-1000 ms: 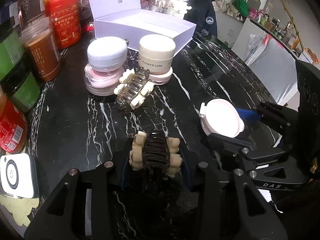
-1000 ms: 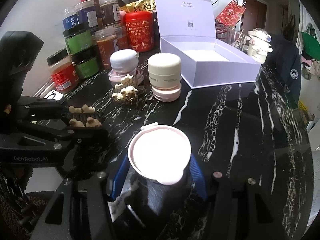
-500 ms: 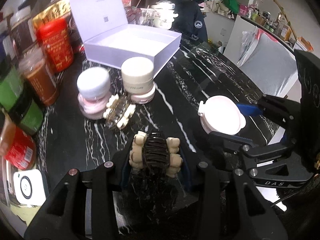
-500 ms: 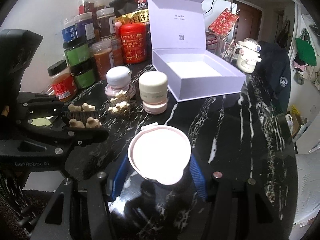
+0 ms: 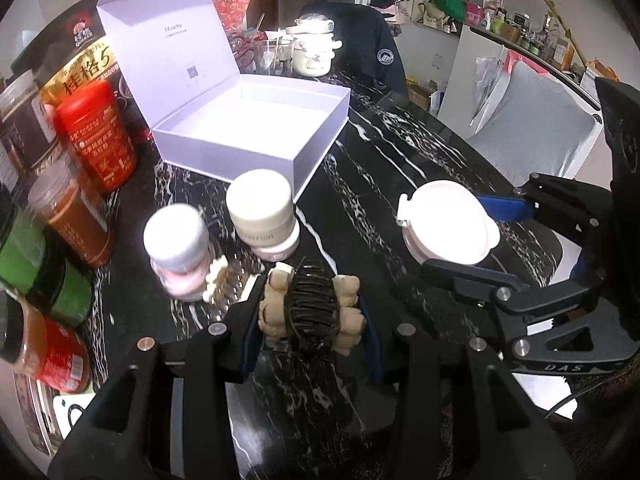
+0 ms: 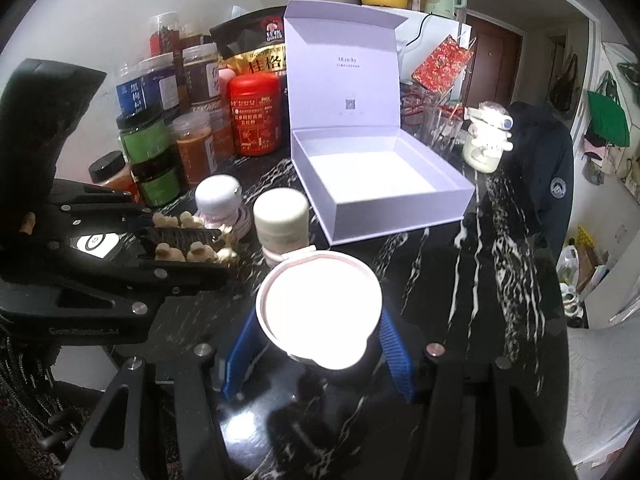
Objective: Organize objects
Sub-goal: 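Carry the claw clip and pink compact with both tools into the lavender box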
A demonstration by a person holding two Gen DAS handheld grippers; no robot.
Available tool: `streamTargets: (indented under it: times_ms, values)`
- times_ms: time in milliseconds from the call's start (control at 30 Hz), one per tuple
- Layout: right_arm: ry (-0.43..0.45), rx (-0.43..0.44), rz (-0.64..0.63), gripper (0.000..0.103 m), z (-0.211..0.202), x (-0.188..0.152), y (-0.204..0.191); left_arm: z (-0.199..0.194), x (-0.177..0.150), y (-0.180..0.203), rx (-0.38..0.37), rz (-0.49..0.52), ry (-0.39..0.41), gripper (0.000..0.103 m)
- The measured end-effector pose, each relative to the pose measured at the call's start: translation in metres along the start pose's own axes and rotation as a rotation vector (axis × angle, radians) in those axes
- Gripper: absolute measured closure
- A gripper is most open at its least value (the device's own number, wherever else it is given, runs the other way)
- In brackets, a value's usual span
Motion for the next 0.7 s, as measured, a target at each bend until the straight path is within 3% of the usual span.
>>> streamTargets:
  times_ms: [700]
  values:
    - [0.033,0.03,-0.052,0.044,0.026,0.076,0.011,0.017,0.069,-0.044,0.043,0.041,0.007,0.063]
Point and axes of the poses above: each gripper's, at about its wrist camera, not at the fingertips, and z roughly the way its jaws point, y to its right, x to its top, the point moved 7 cm from there along z, roughly the way its jaws point, and after that the axes turned 15 degrees about z, right-handed, at the moved point
